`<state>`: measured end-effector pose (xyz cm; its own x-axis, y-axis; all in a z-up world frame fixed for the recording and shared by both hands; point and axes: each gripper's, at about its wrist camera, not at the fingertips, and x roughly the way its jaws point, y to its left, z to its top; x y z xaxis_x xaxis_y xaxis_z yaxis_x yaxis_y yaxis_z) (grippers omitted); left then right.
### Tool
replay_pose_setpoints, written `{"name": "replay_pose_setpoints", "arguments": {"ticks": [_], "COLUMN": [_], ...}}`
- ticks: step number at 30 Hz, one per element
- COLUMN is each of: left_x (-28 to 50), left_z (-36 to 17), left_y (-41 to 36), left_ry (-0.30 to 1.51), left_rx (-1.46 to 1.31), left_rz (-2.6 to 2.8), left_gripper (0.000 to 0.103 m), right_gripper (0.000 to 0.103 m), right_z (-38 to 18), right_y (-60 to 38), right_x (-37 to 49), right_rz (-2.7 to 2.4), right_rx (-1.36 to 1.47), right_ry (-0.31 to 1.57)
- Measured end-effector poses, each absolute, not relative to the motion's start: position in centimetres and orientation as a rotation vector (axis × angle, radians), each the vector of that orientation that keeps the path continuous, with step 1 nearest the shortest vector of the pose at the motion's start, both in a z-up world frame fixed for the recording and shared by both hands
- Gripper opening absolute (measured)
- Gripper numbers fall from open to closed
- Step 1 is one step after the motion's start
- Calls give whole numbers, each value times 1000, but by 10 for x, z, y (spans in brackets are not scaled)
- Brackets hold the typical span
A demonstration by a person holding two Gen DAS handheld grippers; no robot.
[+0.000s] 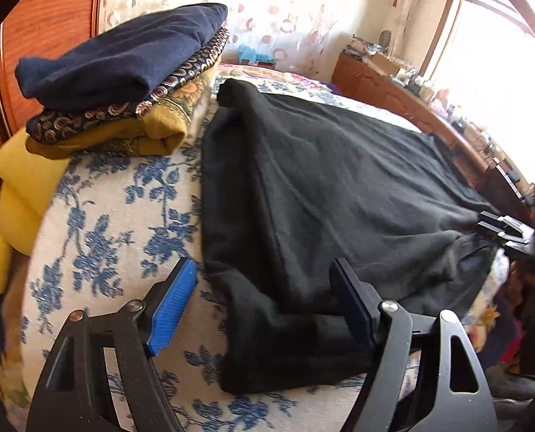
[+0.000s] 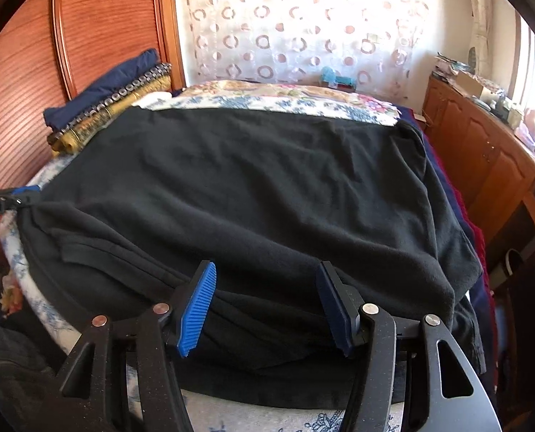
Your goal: Fold small clothes
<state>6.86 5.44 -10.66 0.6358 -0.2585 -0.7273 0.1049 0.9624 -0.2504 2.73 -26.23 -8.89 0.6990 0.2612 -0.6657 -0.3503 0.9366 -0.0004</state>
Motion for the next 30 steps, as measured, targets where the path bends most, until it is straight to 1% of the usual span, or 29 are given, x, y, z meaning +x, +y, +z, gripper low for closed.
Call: {"name": "replay_pose_setpoints", "arguments": {"ticks": [2,4,5,6,7,8,9,10,11,12,15,20,23,30], "left_x": [68,68,68,68,69,69,68,68,69,69,69,72,83,121], "left_z": [-106,-106,-106,-106,-106,-106,-106,-106,-106,-105,-96,-57,-36,17], "left_y": [52,48,45,42,40,38,35,34,32,30,24,7,-5,-71], "left_ry": [856,851,853,854,855,855,856,856,853,854,822,720,693,623], "left_rx": [-198,-182,-160,-142,-119,-107,-92,-82,-71,-64,-53,-68,-75,-26], "left_rz": [-218,-219,-209,-200,-195,-199,-206,-206,-204,-214,-221,-293,-352,-507], "left_gripper": [77,69,58,50,45,35,27,24,13,10,7,7,7,7], "right_gripper": [60,60,60,60,60,60,60,60,60,60,60,60,60,60], "right_z": [-92,-94,-93,-93,-93,-94,-95,-96,-97,-99,-101,-101,-101,-93], "right_y": [-260,-260,-260,-260,-260,-261,-261,-260,-260,-261,-269,-281,-289,-305], "right_x": [30,30,30,31,31,28,28,28,25,22,18,16,14,5], "right_rz": [338,333,333,332,333,333,332,332,332,334,336,335,334,309], "right_rx": [-130,-133,-132,-127,-125,-123,-123,-122,-119,-116,-109,-83,-68,-40], "right_ry": [729,720,718,717,716,714,713,711,709,707,702,699,698,666]}}
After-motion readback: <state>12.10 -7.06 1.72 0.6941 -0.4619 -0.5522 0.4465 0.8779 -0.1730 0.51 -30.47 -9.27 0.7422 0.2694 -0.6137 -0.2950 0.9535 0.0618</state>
